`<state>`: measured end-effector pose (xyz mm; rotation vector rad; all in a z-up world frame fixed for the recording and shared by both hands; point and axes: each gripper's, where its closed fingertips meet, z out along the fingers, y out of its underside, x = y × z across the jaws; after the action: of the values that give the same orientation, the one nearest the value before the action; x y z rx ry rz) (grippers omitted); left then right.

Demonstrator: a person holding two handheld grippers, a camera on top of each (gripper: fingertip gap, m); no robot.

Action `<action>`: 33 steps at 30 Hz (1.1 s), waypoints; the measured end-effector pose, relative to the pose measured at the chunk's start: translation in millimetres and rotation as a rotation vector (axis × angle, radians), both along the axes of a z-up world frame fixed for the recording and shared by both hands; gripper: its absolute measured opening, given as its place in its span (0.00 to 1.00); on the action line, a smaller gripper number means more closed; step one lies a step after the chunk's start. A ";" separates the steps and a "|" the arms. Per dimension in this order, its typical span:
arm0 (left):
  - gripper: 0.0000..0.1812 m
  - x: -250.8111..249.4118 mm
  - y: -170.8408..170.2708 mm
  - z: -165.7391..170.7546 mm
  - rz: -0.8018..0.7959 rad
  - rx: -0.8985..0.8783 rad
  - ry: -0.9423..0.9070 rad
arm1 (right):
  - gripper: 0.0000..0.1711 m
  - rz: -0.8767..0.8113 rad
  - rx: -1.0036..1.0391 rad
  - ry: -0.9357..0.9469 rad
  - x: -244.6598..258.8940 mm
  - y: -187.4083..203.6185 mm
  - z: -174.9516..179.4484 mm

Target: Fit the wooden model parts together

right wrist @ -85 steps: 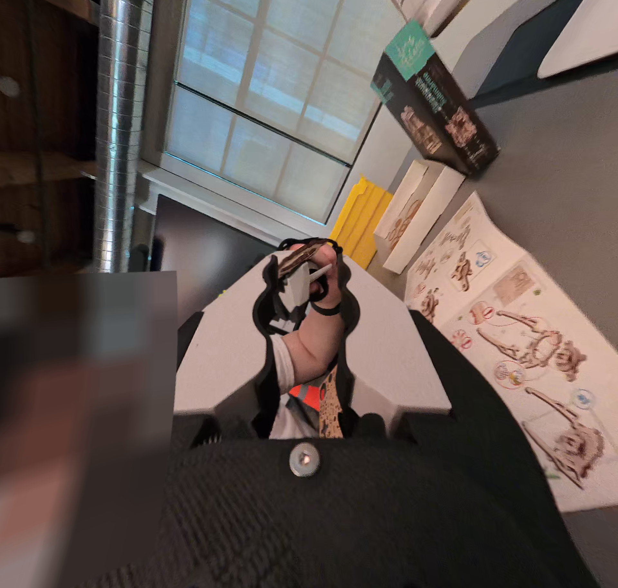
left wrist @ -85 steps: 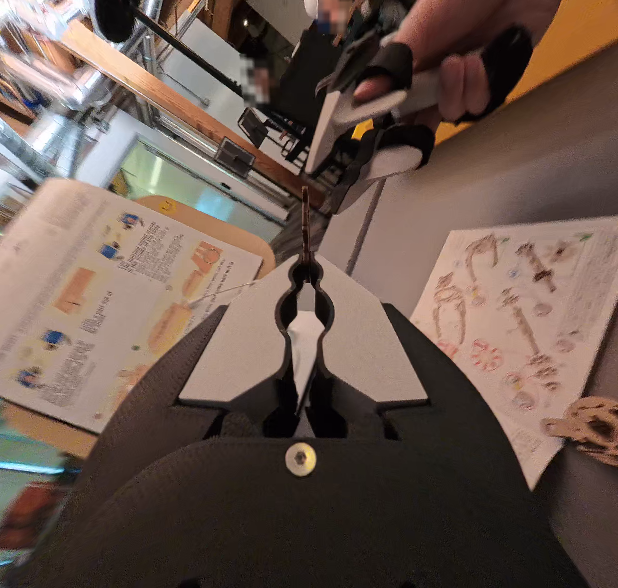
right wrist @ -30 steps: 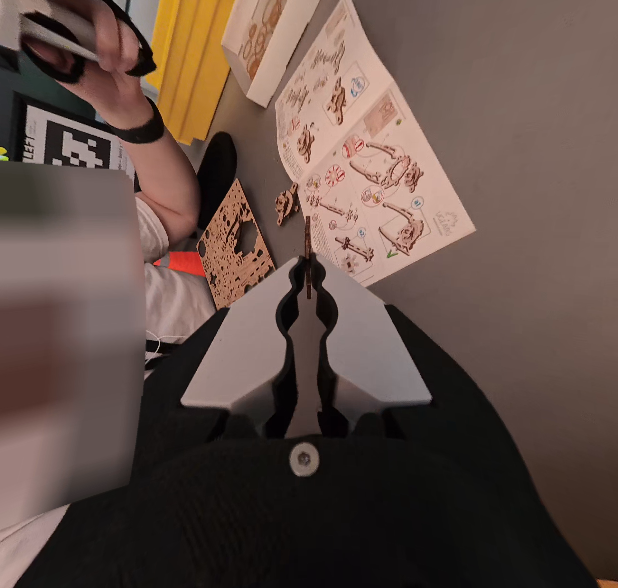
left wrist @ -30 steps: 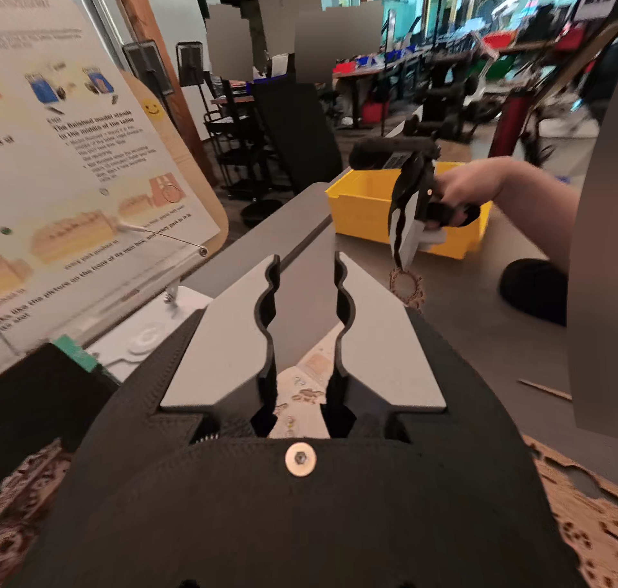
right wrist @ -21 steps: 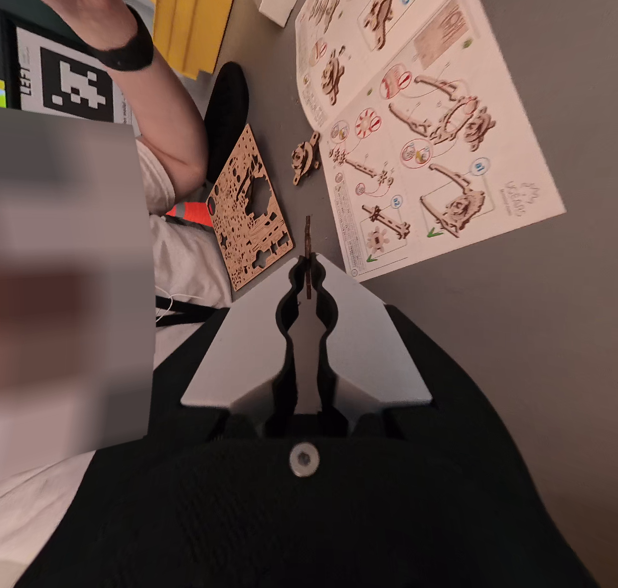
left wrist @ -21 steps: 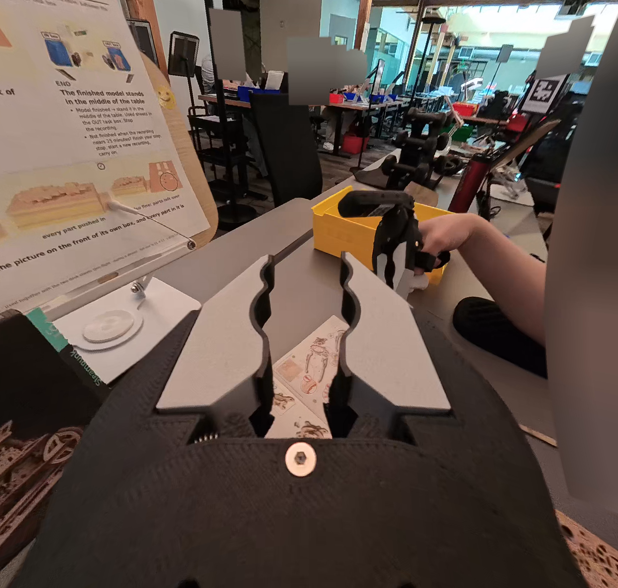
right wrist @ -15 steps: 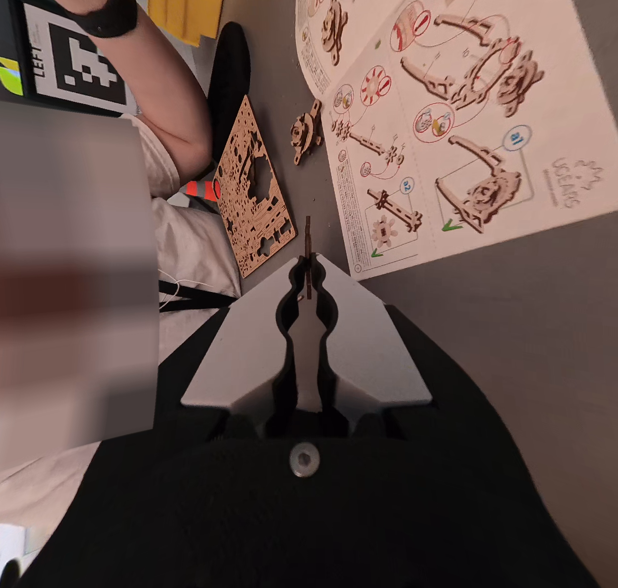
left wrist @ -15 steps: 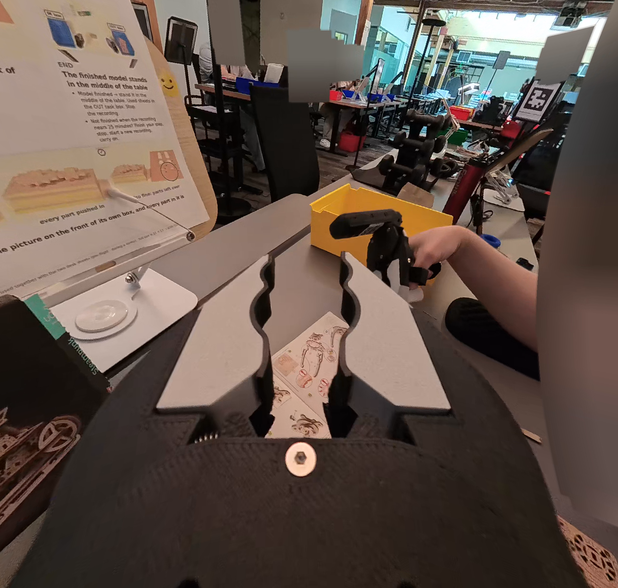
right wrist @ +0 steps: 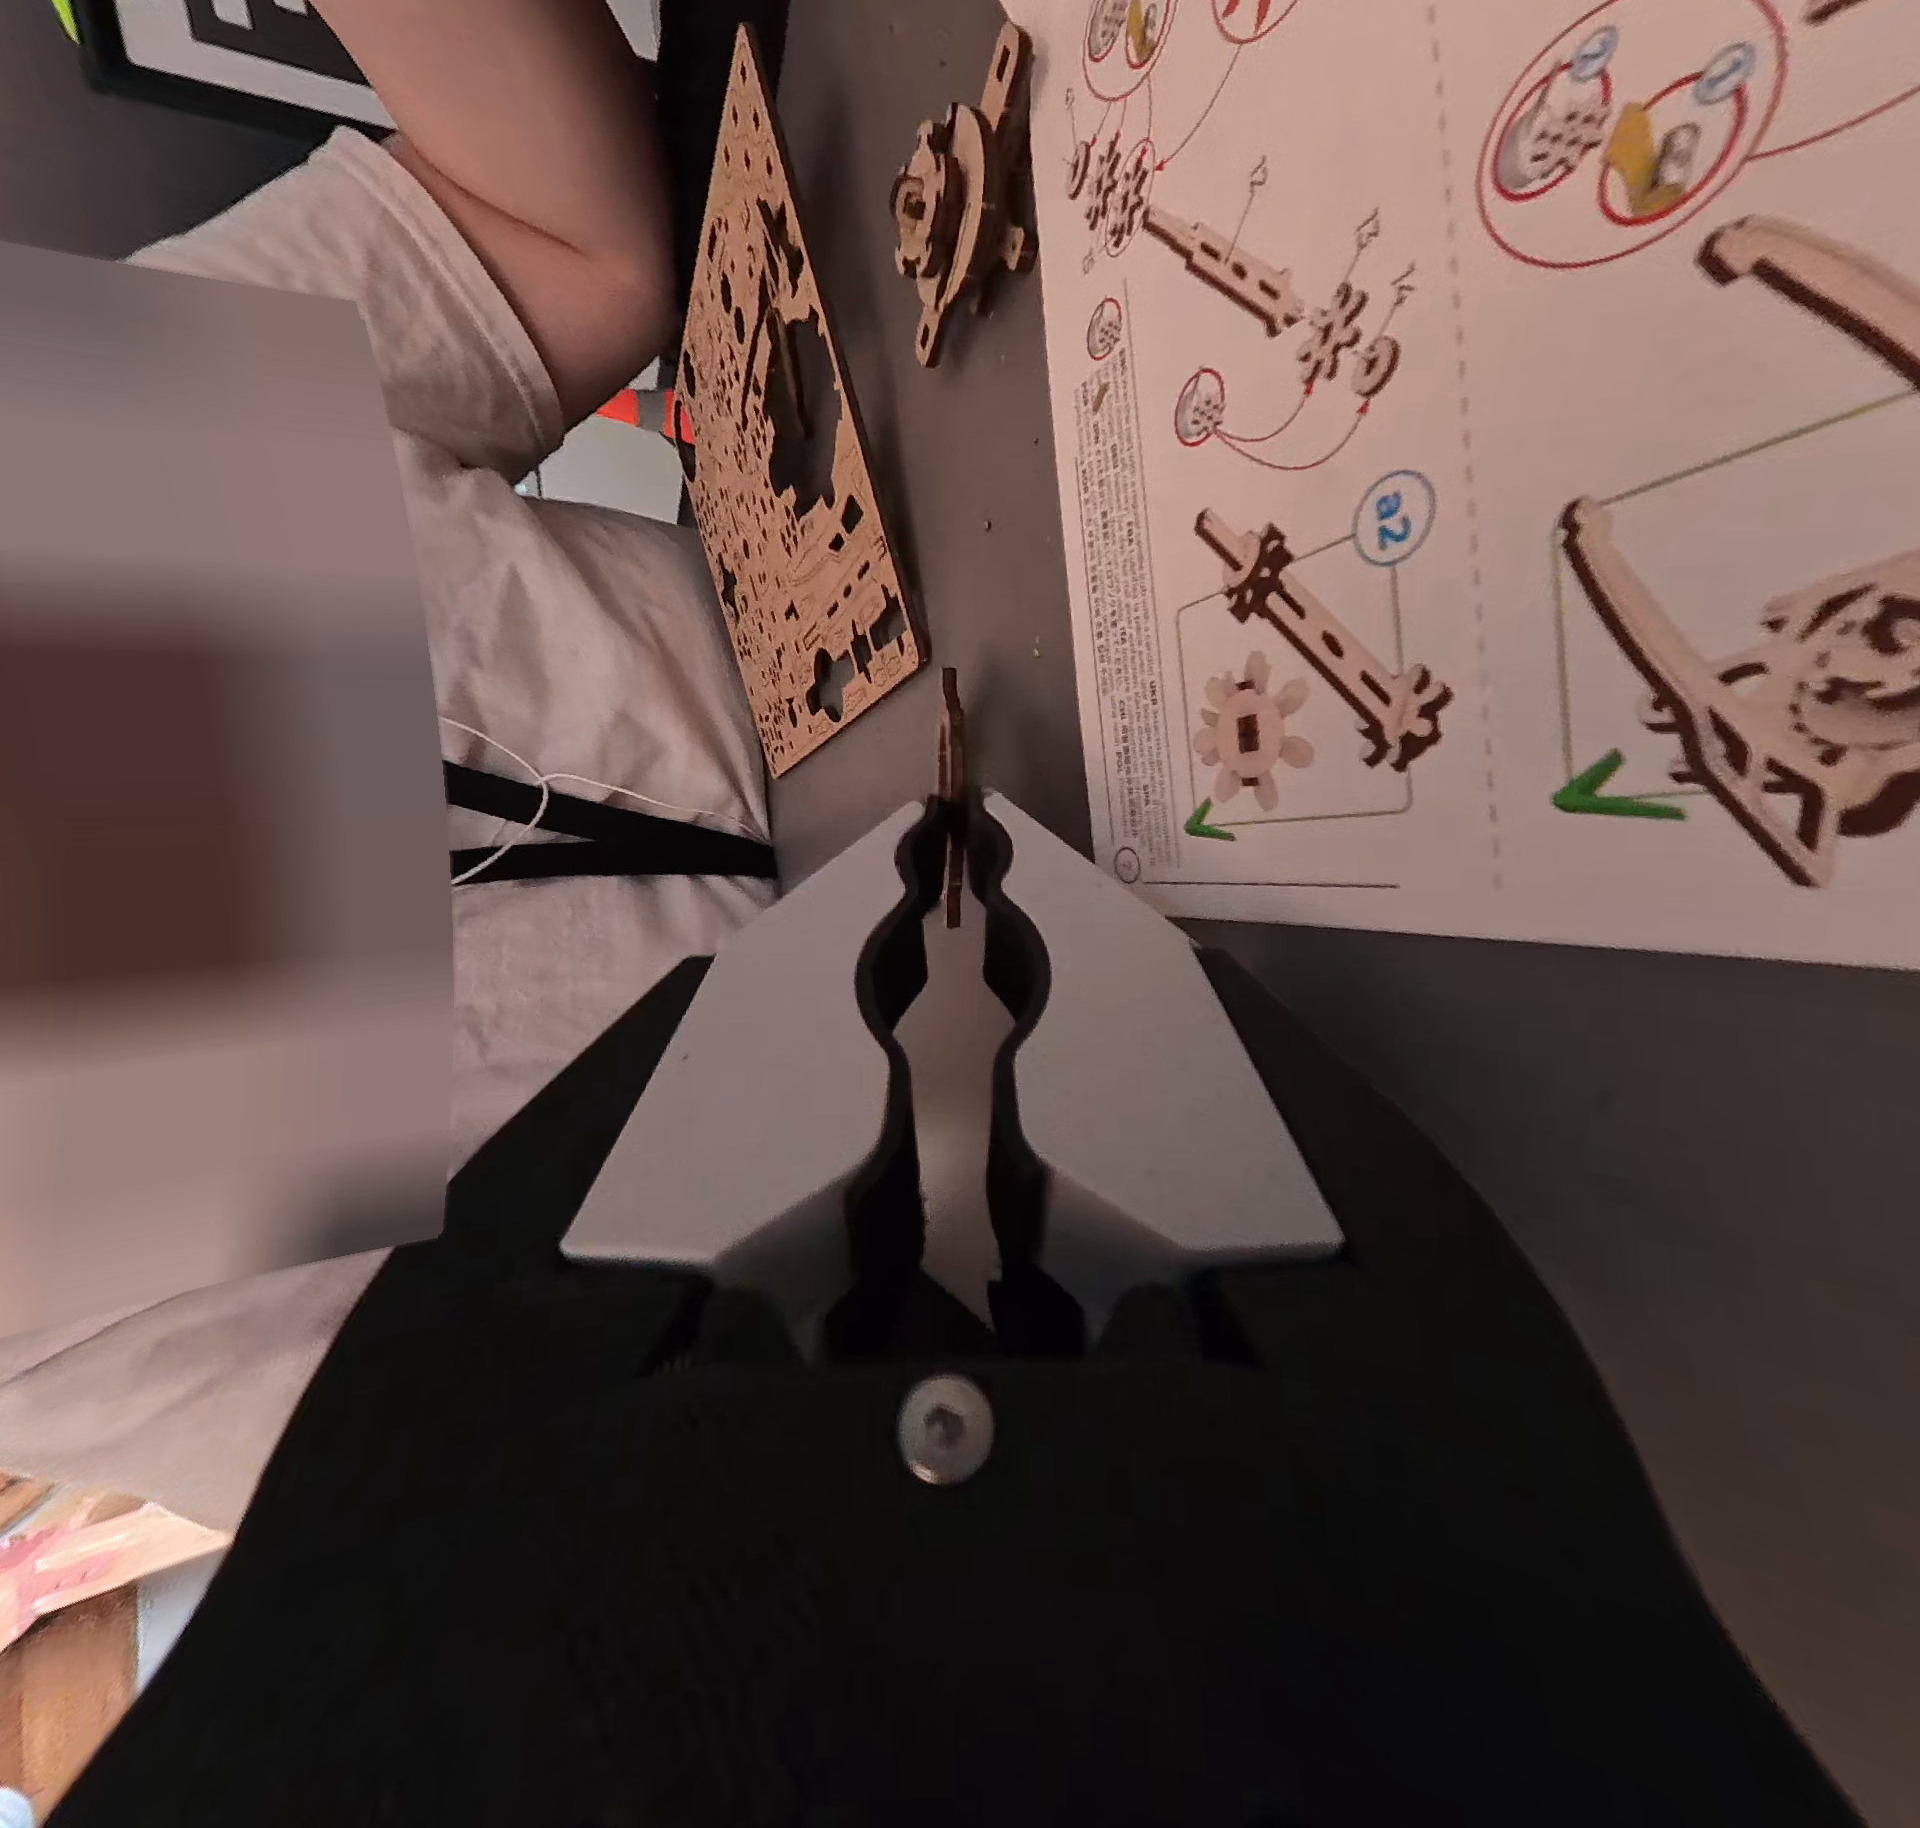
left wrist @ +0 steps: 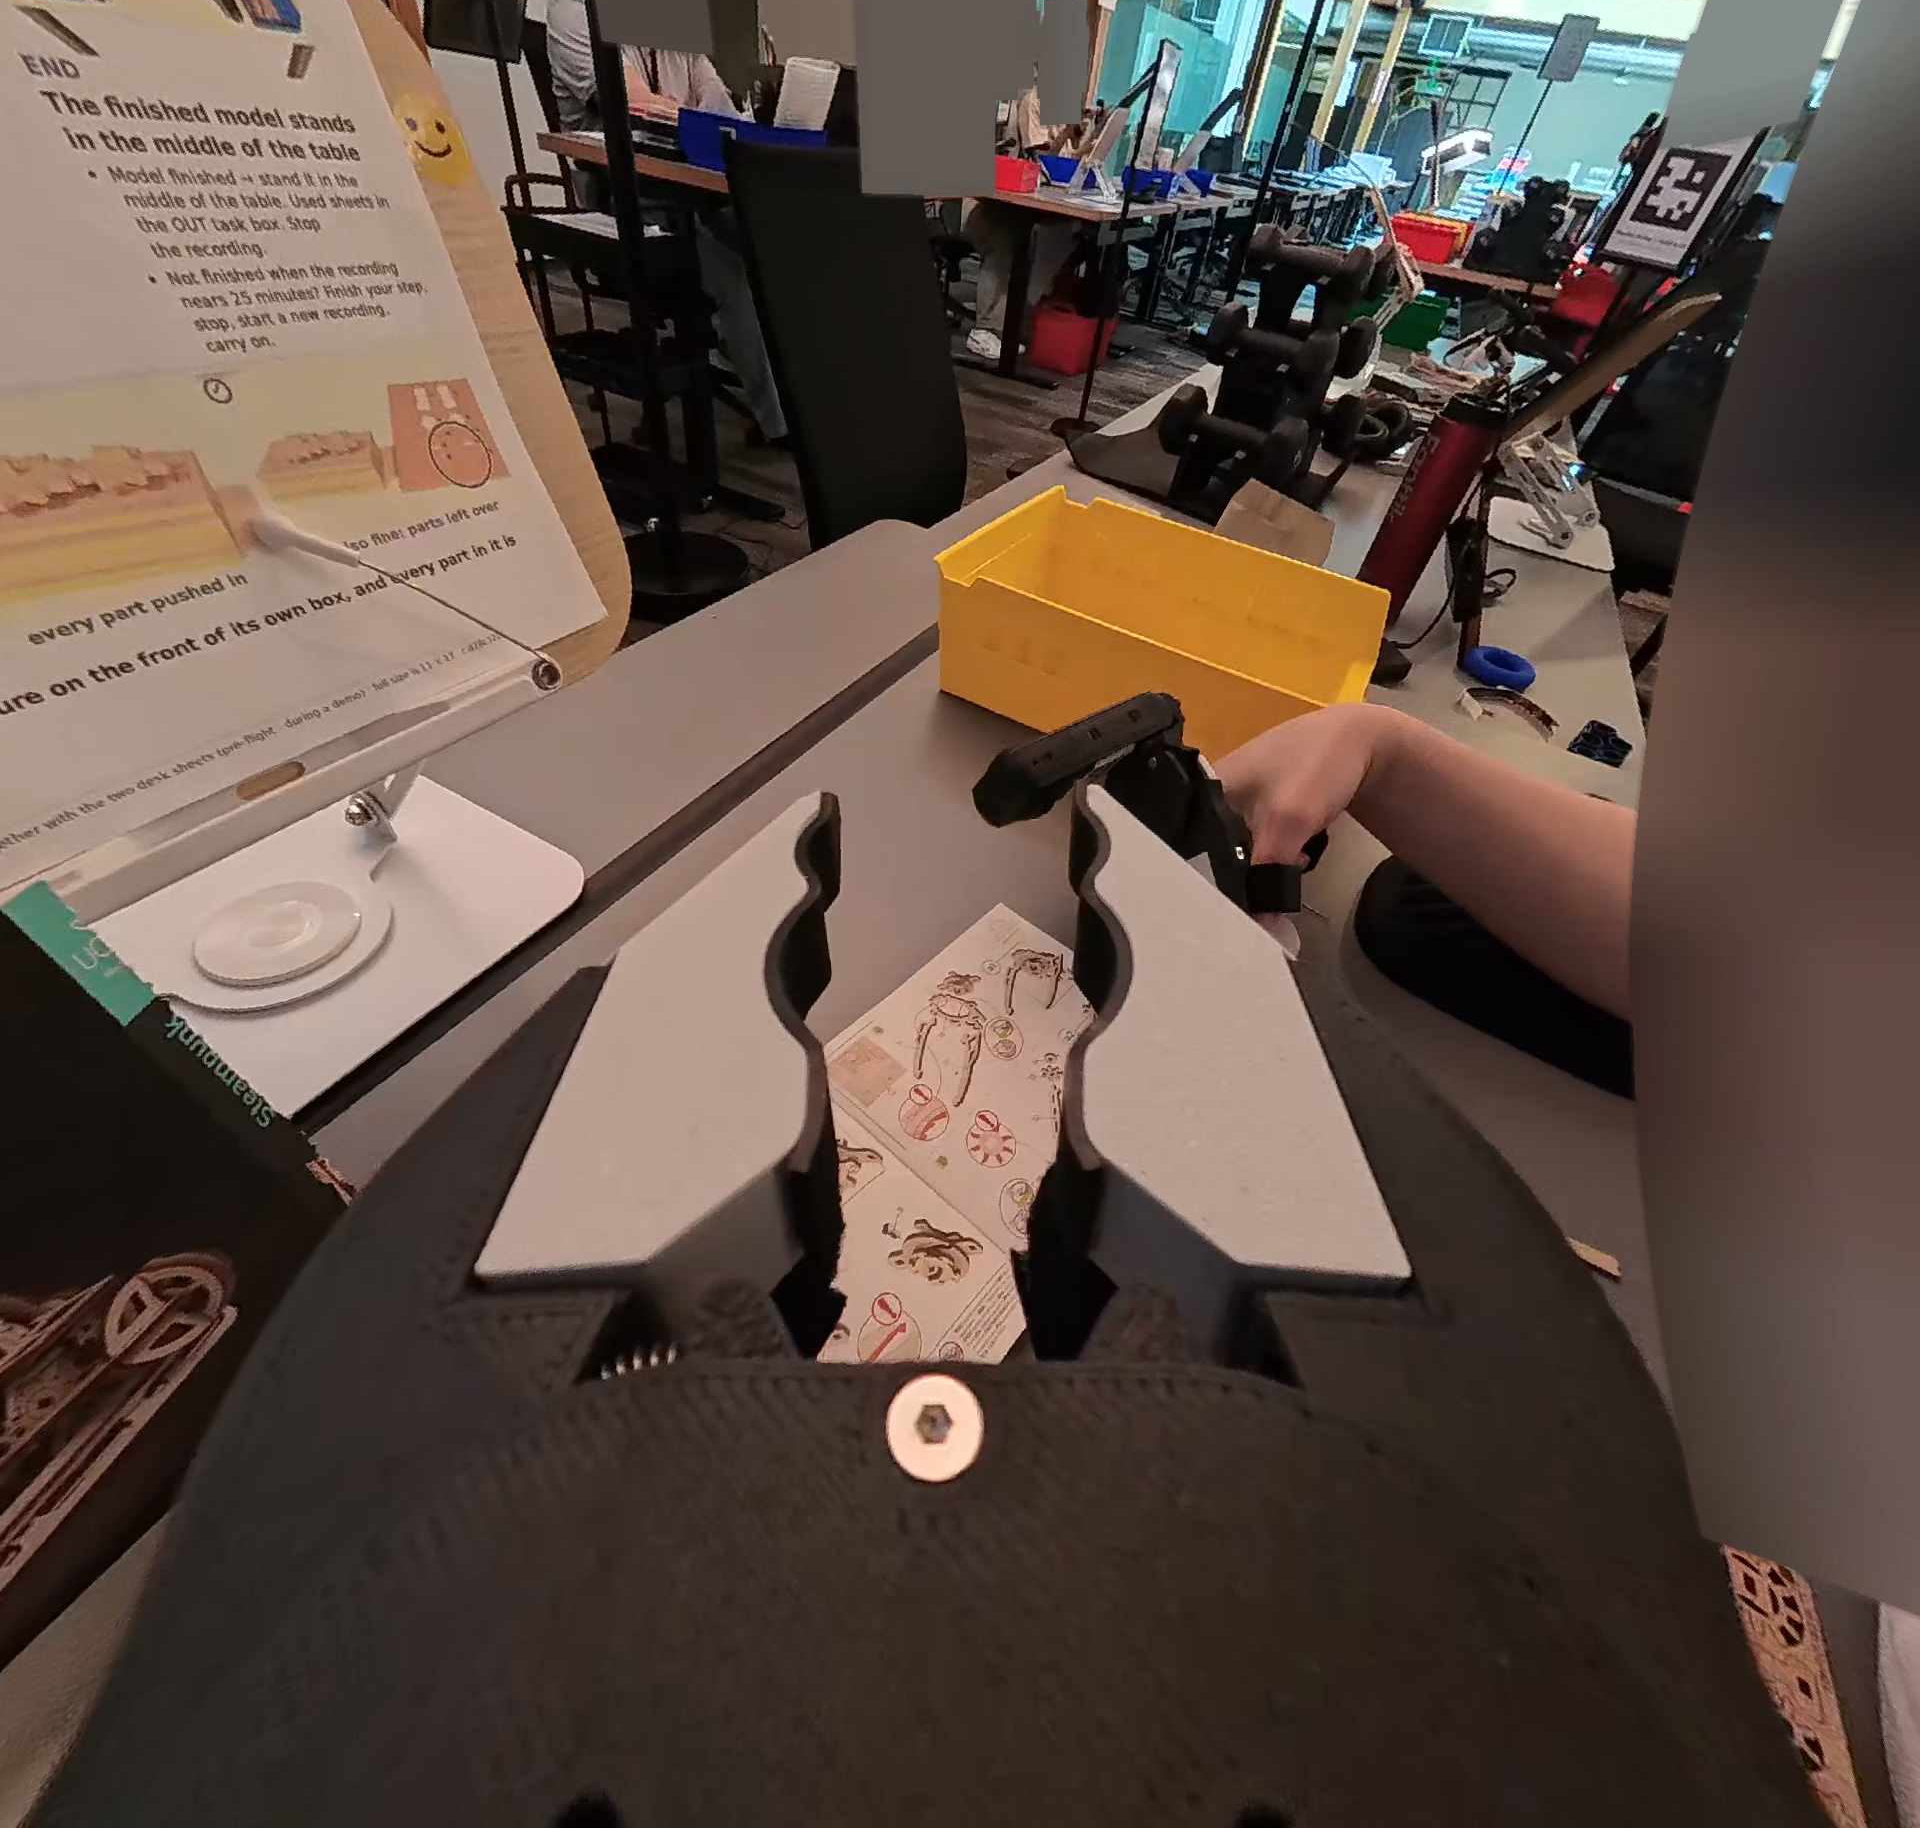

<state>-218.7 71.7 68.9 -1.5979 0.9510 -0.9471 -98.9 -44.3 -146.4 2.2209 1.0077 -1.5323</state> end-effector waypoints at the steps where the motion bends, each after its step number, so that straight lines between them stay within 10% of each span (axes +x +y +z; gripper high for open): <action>1: 0.24 -0.1 -0.1 -0.3 -0.001 -0.001 0.002 | 0.01 0.014 0.006 -0.009 0.2 -1.5 -2.2; 33: 0.24 3.8 -5.3 -8.2 -0.027 -0.001 0.058 | 0.08 0.151 0.402 -0.108 10.2 7.1 0.0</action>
<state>-214.9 66.4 60.7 -1.6247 1.0145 -0.9245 -88.7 -37.3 -146.4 2.3823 1.5207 -1.2152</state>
